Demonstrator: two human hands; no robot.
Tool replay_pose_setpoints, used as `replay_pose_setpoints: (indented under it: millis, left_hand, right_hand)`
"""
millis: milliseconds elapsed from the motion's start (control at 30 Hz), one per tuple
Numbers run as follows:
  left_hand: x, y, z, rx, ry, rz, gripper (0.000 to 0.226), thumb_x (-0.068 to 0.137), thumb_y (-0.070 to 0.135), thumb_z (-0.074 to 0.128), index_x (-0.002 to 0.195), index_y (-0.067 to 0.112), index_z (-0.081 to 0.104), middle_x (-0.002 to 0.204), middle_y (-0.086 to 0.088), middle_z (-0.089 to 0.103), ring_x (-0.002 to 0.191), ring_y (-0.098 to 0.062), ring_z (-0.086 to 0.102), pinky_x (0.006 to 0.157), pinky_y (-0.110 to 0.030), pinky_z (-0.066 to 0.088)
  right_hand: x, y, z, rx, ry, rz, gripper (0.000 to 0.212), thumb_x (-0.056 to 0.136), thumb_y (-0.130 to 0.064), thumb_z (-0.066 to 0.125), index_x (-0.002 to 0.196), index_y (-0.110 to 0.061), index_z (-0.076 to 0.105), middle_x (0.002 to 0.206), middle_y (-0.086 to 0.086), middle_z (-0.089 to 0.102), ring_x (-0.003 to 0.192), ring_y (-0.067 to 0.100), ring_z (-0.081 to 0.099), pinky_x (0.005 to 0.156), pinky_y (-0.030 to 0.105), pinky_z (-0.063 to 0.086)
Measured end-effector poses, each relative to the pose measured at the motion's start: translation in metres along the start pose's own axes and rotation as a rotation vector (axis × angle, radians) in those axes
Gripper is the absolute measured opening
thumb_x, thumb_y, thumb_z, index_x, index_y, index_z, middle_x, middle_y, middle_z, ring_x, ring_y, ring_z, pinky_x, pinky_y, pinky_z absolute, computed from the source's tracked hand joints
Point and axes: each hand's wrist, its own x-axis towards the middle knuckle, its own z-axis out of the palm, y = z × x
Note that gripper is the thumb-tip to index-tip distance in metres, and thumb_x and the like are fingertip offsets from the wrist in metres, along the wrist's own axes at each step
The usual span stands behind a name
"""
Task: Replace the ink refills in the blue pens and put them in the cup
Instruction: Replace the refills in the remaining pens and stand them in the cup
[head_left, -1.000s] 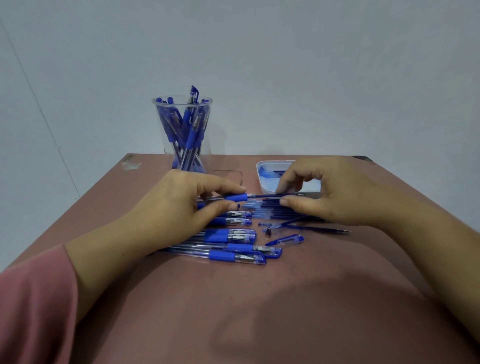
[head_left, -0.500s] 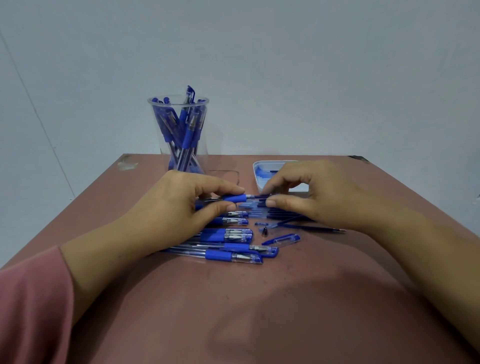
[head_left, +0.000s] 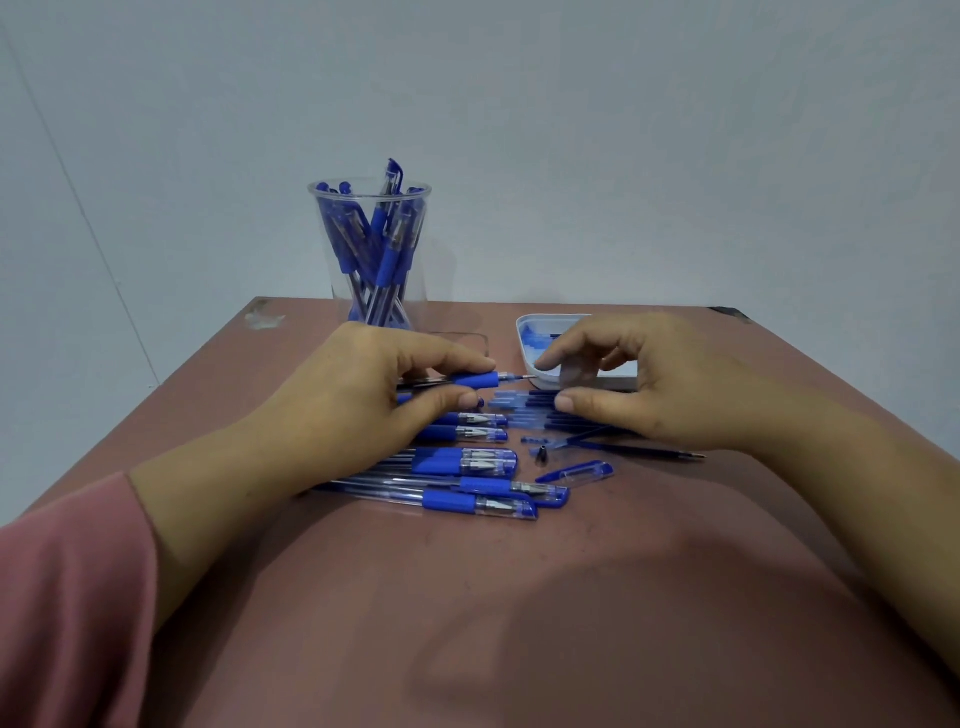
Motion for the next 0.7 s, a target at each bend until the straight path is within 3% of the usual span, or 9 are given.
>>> replay_pose_setpoints:
  millis: [67,200,433,500,633,700]
  left_hand:
    - [0.000,-0.001,0.000,0.006,-0.001,0.005,0.032,0.076,0.051,0.058,0.106,0.046,0.067,0.081,0.050,0.055,0.083,0.008,0.062,0.073,-0.003,0.041]
    - [0.001,-0.003,0.000,0.026,-0.004,0.008,0.027,0.080,0.042,0.065,0.107,0.043,0.069,0.079,0.050,0.055,0.082,0.010,0.061,0.072,-0.002,0.040]
    - [0.001,-0.002,0.000,0.000,-0.004,0.013,0.035,0.074,0.055,0.056,0.106,0.047,0.067,0.079,0.044,0.059,0.083,0.007,0.063,0.076,-0.009,0.047]
    - [0.001,-0.001,0.000,-0.002,-0.005,0.011,0.034,0.074,0.056,0.055,0.105,0.048,0.067,0.079,0.045,0.059,0.082,0.006,0.063,0.076,-0.008,0.046]
    - [0.001,-0.002,-0.001,-0.016,-0.007,-0.003,0.026,0.080,0.040,0.067,0.106,0.045,0.067,0.078,0.051,0.054,0.083,0.015,0.059,0.074,0.000,0.039]
    - [0.000,-0.004,0.000,-0.022,-0.001,-0.003,0.027,0.082,0.031,0.071,0.106,0.043,0.068,0.077,0.051,0.054,0.085,0.020,0.058,0.075,0.002,0.037]
  right_hand:
    - [0.000,0.002,0.000,-0.004,-0.057,0.029,0.023,0.078,-0.034,0.076,0.096,-0.044,0.066,0.091,-0.022,0.065,0.094,0.003,0.061,0.088,0.027,0.049]
    - [0.000,0.000,0.007,0.025,-0.175,0.005,0.019,0.076,-0.038,0.077,0.092,-0.046,0.070,0.092,-0.021,0.063,0.092,0.000,0.060,0.080,0.016,0.046]
    - [0.001,-0.004,0.012,-0.036,-0.235,0.008,0.011,0.079,-0.038,0.074,0.088,-0.043,0.072,0.089,-0.018,0.062,0.092,0.002,0.058,0.083,0.028,0.047]
    - [0.000,-0.006,0.008,0.003,-0.208,0.023,0.008,0.081,-0.033,0.074,0.088,-0.038,0.072,0.087,-0.019,0.066,0.089,0.001,0.061,0.082,0.026,0.049]
    - [-0.003,-0.010,-0.004,0.080,0.022,0.034,0.010,0.083,-0.019,0.073,0.084,-0.028,0.070,0.080,-0.020,0.069,0.081,-0.003,0.063,0.068,0.004,0.042]
    - [-0.002,-0.009,-0.005,0.142,0.119,0.015,0.010,0.082,-0.014,0.073,0.084,-0.024,0.069,0.080,-0.016,0.070,0.079,0.000,0.065,0.071,0.005,0.043]
